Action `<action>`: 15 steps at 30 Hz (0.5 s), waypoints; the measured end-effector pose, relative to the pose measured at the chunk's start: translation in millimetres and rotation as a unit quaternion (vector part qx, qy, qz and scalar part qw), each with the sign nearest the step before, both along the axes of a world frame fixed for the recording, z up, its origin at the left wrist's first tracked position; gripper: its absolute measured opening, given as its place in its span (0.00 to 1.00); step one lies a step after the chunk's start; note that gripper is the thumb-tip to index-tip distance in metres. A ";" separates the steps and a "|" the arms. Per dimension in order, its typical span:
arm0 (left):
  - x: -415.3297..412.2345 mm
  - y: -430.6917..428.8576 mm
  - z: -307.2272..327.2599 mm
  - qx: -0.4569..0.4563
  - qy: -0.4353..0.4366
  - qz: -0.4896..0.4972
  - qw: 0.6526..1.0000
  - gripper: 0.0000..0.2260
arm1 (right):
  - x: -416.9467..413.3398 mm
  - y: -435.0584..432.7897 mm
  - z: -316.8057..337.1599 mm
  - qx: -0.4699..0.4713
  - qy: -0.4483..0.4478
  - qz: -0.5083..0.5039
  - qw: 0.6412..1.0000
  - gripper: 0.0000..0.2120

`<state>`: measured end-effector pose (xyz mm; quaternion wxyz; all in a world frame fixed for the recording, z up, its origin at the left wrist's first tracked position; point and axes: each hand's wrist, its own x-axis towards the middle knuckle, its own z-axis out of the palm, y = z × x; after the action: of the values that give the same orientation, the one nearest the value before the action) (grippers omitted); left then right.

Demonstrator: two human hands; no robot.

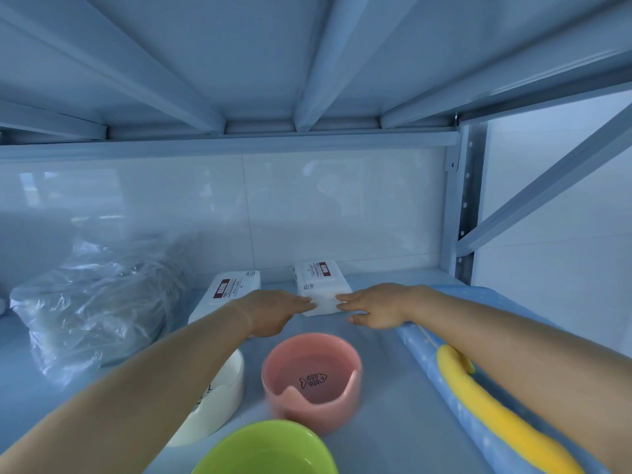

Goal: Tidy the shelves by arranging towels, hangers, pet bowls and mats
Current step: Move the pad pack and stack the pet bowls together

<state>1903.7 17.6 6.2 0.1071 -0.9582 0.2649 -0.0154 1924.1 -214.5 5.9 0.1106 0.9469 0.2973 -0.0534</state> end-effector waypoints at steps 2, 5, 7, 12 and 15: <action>-0.4 0.2 2.2 -0.033 0.000 -0.007 0.999 0.23 | -2.3 0.3 1.9 0.033 -0.010 0.007 0.999 0.25; -3.9 10.2 7.8 -0.043 -0.020 -0.023 0.999 0.21 | -8.3 2.5 7.4 0.092 -0.043 0.026 0.994 0.24; -8.6 24.2 13.4 -0.042 -0.039 -0.022 0.998 0.21 | -12.5 6.0 11.7 0.120 -0.067 0.040 0.990 0.23; -24.1 69.1 23.4 -0.052 -0.077 -0.013 0.996 0.21 | -22.4 24.5 20.0 0.133 -0.089 0.075 0.984 0.26; -36.2 87.3 23.6 -0.067 -0.069 0.003 0.995 0.23 | -25.5 43.2 21.9 0.140 -0.088 0.091 0.982 0.28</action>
<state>1867.5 104.9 29.7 0.0605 -0.9607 0.2522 -0.0986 1898.7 -171.3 27.8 0.0075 0.9231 0.3754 0.0829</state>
